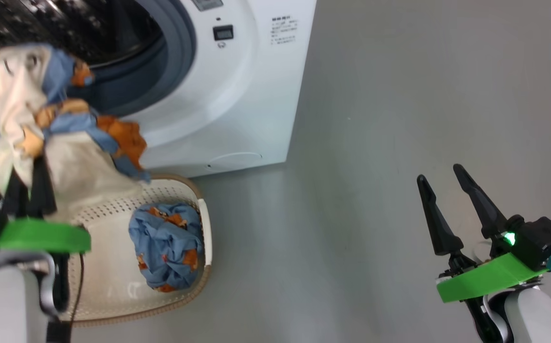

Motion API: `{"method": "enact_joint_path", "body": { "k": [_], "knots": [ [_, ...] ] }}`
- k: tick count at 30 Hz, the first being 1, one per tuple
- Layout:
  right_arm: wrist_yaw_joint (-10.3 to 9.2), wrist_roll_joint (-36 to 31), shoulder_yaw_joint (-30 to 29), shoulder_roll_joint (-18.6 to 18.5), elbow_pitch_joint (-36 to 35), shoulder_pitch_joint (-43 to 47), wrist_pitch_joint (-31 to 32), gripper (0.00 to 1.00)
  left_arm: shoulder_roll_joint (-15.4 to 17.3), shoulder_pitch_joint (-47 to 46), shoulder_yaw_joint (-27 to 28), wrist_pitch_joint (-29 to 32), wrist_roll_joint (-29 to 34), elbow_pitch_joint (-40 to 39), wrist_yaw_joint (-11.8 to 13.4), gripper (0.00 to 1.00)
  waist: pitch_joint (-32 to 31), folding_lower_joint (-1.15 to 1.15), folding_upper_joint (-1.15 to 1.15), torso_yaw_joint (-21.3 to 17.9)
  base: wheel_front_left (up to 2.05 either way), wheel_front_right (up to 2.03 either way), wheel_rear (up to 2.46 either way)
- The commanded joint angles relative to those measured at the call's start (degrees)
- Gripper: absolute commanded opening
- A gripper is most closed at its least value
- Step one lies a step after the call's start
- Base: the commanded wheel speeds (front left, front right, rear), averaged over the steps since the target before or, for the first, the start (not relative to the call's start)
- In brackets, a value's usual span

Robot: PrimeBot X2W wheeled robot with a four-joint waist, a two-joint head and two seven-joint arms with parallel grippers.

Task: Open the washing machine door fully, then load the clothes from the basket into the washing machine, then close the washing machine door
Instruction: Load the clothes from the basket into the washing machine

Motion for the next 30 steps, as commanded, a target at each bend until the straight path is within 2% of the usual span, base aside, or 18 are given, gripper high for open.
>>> {"method": "enact_joint_path", "body": {
  "k": [1, 8, 22, 30],
  "knots": [
    [0.16, -0.14, 1.27, -0.07, -1.58, -0.76, -0.27, 1.00, 2.59, -3.06, 1.16, -0.32, 0.76, 0.28, -0.26, 0.00, 2.19, 0.00, 0.00, -1.48, 0.00, 0.00, 0.00],
    [0.16, -0.10, 1.71, 0.64, -1.97, -2.06, -0.27, 1.00, 5.26, -16.00, 0.47, -0.02, 0.17, 9.88, -0.53, 0.00, 5.87, 0.00, 0.00, -3.25, 0.00, 0.00, 0.00],
    [0.16, -0.19, 0.97, 2.00, -3.46, -4.12, -0.27, 1.00, 12.08, -33.36, -0.14, 3.14, 0.56, 23.87, -0.55, 0.00, 15.33, 0.00, 0.00, -5.52, 0.00, 0.00, 0.00],
    [0.16, -0.22, 0.56, 2.49, -4.04, -5.25, -0.27, 1.00, 13.17, -41.89, -1.80, 4.61, 0.30, 29.69, -0.80, 0.00, 20.70, 0.00, 0.00, -5.49, 0.00, 0.00, 0.00]
  ]
}}
